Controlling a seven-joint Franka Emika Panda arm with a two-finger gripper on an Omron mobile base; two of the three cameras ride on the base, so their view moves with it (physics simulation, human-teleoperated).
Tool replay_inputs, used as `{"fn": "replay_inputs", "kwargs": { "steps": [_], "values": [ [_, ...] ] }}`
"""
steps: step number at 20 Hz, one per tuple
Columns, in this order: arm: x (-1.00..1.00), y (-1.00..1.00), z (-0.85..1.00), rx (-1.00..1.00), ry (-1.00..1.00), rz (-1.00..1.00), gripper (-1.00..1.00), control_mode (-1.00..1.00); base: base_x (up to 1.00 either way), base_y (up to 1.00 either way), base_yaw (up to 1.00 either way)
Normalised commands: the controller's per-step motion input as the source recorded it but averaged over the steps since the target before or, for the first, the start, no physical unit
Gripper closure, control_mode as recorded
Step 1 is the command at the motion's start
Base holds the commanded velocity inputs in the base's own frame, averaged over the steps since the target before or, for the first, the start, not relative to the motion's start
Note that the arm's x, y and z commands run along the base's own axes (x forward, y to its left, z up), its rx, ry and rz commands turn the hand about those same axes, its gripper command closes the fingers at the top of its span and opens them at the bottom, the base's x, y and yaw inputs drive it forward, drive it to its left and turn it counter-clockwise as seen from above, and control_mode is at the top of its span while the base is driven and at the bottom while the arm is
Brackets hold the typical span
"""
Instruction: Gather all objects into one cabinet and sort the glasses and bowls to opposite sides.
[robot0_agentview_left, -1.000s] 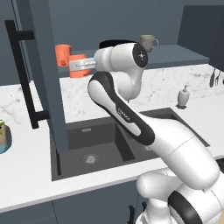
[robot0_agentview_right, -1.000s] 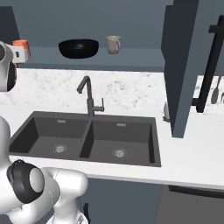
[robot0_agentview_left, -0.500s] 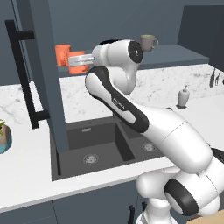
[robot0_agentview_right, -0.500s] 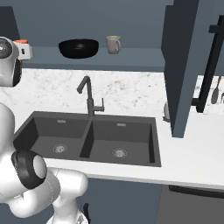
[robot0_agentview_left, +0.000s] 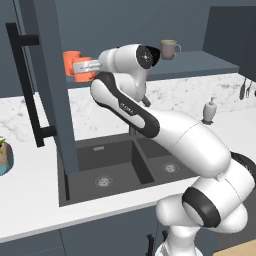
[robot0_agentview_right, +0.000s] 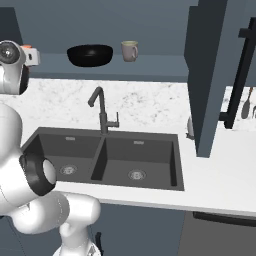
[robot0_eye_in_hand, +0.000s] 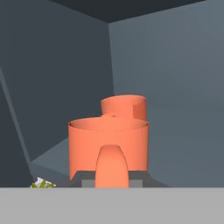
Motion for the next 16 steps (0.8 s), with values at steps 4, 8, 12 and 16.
{"fn": "replay_inputs", "kwargs": {
  "steps": [4, 8, 12, 16],
  "values": [
    [0.04, 0.15, -0.31, 0.00, 0.00, 0.00, 1.00, -1.00, 0.00, 0.00, 0.00],
    [0.01, 0.07, -0.16, 0.00, 0.00, 0.00, 1.00, -1.00, 0.00, 0.00, 0.00],
    [0.13, 0.00, -0.03, 0.00, 0.00, 0.00, 1.00, -1.00, 0.00, 0.00, 0.00],
    [0.31, 0.00, -0.01, 0.00, 0.00, 0.00, 1.00, -1.00, 0.00, 0.00, 0.00]
  ]
}}
